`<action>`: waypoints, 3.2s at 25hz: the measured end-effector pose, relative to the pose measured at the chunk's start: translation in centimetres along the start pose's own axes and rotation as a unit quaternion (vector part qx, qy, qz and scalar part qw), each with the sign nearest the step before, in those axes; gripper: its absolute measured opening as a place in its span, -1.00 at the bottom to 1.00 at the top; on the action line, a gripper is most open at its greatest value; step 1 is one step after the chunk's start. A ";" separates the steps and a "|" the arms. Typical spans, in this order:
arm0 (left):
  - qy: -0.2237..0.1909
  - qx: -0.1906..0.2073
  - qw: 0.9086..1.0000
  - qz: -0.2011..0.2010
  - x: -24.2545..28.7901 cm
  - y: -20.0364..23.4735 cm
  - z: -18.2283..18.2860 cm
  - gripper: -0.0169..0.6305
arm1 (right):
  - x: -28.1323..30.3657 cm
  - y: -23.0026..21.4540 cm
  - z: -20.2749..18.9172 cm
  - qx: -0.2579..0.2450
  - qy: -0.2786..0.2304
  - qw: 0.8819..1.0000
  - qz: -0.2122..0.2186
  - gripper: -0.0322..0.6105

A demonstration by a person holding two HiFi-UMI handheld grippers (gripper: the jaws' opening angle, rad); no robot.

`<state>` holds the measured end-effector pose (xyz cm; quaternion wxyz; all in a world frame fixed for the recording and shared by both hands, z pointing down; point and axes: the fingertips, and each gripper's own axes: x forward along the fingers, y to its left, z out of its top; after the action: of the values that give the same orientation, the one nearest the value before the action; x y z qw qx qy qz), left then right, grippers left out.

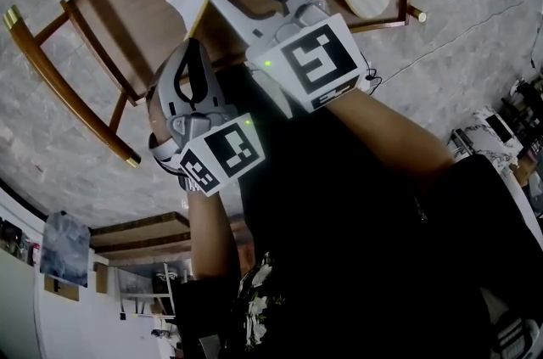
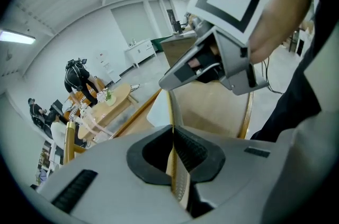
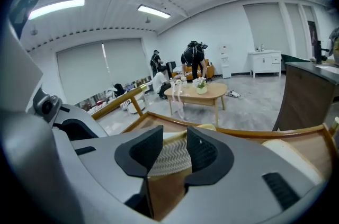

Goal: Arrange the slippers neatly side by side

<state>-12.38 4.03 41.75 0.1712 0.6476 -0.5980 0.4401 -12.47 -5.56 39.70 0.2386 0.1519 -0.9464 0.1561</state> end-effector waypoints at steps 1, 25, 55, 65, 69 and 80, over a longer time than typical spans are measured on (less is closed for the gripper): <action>-0.001 0.004 1.000 0.000 0.0 -0.1 0.0 -0.91 | 0.2 -0.1 0.0 0.007 0.000 1.000 -0.003 -0.52; -0.056 -0.200 0.971 -0.123 -0.6 -2.4 0.7 -0.72 | -1.8 -0.8 -1.5 0.055 0.013 0.998 0.004 -0.74; -0.015 -0.196 0.962 -0.189 6.5 -5.6 1.7 -0.57 | -3.9 -2.6 -8.4 -0.019 0.075 0.997 -0.003 -0.89; 0.020 -0.157 0.969 -0.188 9.0 -6.1 0.4 -0.60 | -2.9 -2.0 -12.6 -0.007 0.142 0.990 0.017 -0.89; 0.023 -0.165 0.968 -0.188 9.4 -5.4 -0.1 -0.61 | -1.7 -1.4 -13.0 -0.006 0.152 0.988 0.023 -0.89; 0.035 -0.169 0.970 -0.173 8.9 -2.8 -2.2 -0.61 | 0.7 1.2 -12.9 0.004 0.159 0.986 0.044 -0.89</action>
<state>-11.46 0.75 50.71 0.3723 0.6873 -0.5362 0.3185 -8.31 0.15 50.60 0.3786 0.0838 -0.9014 0.1926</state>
